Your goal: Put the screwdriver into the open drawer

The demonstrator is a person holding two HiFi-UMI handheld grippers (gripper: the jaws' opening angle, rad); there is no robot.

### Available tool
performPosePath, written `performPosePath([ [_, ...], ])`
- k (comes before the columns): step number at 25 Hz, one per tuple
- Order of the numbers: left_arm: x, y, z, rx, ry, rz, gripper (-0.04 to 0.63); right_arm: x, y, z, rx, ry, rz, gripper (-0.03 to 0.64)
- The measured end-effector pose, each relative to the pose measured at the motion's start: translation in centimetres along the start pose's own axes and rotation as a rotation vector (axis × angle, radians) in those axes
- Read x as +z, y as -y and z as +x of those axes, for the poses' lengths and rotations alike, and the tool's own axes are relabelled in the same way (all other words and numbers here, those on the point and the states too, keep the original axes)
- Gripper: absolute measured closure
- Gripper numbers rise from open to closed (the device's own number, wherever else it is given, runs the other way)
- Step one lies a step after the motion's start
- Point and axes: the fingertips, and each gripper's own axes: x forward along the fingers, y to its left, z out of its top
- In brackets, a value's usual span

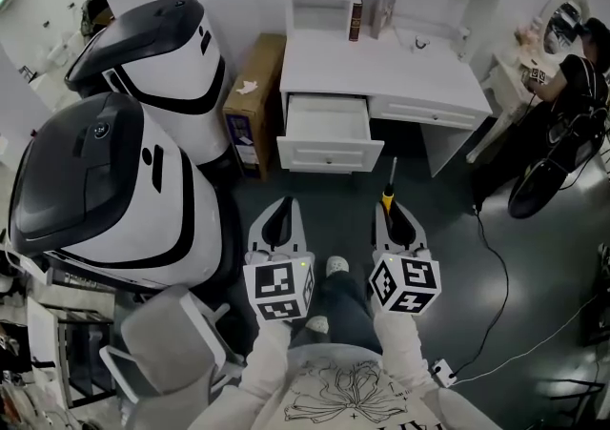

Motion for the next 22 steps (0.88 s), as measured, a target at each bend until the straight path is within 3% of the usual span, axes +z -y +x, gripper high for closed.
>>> performPosePath([
  [11, 0.6, -1.7, 8.2, 0.047, -0.019, -0.004, 0.586, 1.8, 2.3, 8.9, 0.043, -0.01, 0.007, 0.541],
  [22, 4.1, -2.9, 19.5, 0.125, -0.004, -0.011, 0.586, 6.9, 5.5, 20.8, 0.144, -0.007, -0.012, 0.541],
])
